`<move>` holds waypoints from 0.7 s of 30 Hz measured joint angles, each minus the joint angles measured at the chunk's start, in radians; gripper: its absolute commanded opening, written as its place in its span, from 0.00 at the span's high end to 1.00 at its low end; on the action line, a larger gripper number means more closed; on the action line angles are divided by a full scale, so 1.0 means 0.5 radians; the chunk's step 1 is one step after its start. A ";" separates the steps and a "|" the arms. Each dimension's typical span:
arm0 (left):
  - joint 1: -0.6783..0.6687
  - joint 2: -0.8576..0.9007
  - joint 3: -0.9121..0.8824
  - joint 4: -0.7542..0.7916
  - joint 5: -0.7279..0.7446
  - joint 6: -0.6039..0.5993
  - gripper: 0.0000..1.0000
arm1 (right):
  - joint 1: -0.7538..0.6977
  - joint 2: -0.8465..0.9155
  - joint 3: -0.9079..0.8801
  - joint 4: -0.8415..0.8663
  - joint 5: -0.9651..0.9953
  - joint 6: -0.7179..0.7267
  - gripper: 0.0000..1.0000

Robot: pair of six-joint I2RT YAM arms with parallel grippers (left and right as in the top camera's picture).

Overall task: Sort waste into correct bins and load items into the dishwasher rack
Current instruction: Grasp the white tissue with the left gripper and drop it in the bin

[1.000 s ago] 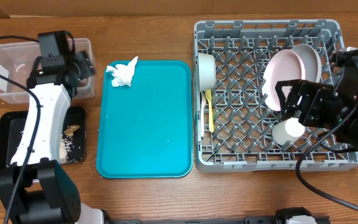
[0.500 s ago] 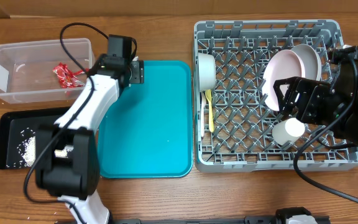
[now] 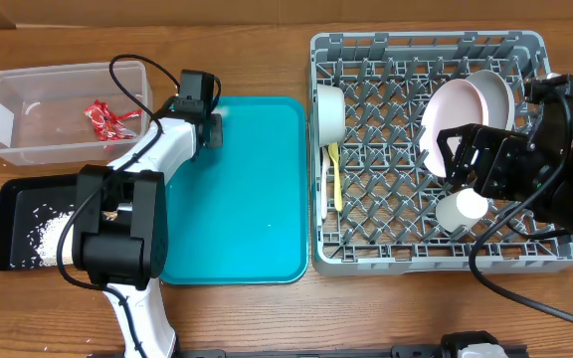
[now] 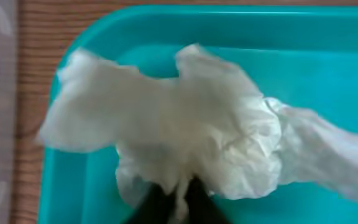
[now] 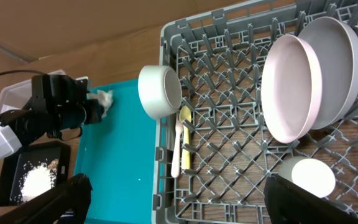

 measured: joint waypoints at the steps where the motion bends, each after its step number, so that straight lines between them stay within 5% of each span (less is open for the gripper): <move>1: 0.001 -0.001 0.011 -0.036 0.024 0.003 0.96 | 0.000 0.000 0.000 0.001 -0.002 -0.001 0.07; 8: 0.001 -0.320 0.082 -0.407 0.325 0.002 0.96 | 0.000 0.001 0.000 -0.007 -0.002 -0.001 0.07; 13: 0.049 -0.787 0.172 -0.466 0.252 0.005 0.96 | 0.000 0.002 0.000 -0.025 0.000 -0.001 0.07; 21: 0.550 -0.817 0.224 -0.388 0.121 0.090 0.91 | 0.000 0.002 0.000 -0.028 -0.001 -0.001 0.07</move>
